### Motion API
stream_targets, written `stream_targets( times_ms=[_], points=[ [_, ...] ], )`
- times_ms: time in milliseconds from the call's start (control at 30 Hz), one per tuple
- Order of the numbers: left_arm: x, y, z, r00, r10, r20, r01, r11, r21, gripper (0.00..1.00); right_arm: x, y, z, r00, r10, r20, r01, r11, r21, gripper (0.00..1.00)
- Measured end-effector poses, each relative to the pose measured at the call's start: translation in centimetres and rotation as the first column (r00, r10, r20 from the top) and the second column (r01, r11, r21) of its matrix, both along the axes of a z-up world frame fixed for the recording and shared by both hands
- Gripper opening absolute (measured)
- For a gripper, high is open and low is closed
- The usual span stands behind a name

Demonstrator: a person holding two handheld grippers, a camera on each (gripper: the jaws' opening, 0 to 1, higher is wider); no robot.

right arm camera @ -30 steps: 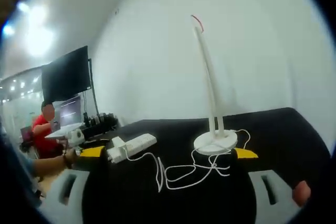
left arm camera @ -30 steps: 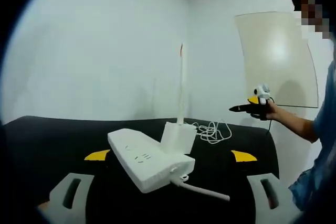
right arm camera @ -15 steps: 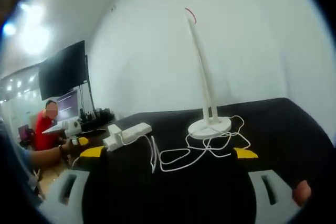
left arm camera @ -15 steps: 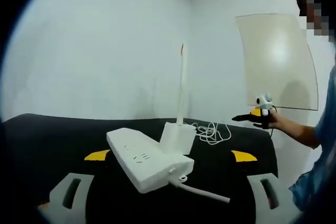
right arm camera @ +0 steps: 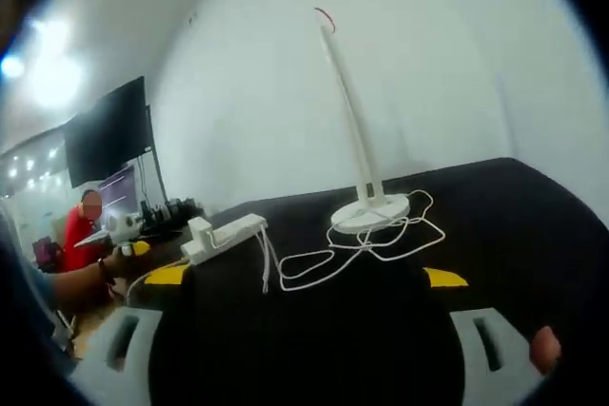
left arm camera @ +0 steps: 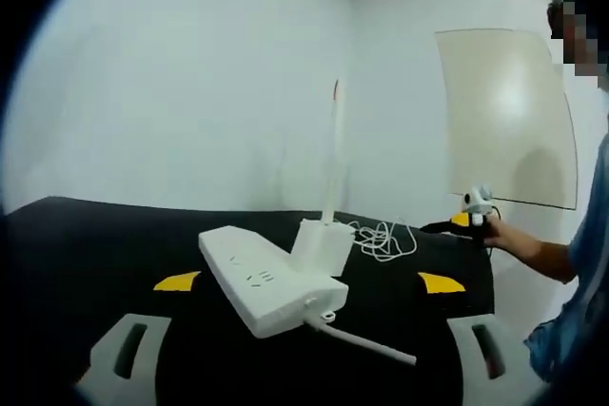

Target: Insert the desk lamp plug into the socket, turn on the power strip switch, turn on the lamp switch, then turn off the lamp switch, turn off the power strip switch, and remove the plug from the socket.

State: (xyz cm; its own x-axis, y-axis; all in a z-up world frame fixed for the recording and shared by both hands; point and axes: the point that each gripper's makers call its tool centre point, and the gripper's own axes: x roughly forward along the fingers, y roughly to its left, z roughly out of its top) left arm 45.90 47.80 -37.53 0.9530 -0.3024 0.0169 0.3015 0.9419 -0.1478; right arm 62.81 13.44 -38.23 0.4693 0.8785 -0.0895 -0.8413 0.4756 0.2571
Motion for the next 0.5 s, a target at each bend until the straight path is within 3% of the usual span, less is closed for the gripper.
stream_targets(
  times_ms=[200, 500],
  points=[
    [-0.42, 0.97, 0.78, 0.999, 0.022, 0.039, -0.021, 0.999, -0.025, 0.87, -0.43, 0.13, -0.14, 0.999, 0.021, 0.035, -0.021, 1.0, 0.015, 0.96],
    [-0.43, 0.96, 0.72, 1.0, 0.01, 0.017, -0.01, 1.0, -0.016, 0.88, -0.29, -0.13, -0.9, 0.999, 0.018, 0.039, -0.018, 1.0, -0.017, 0.96]
  ],
)
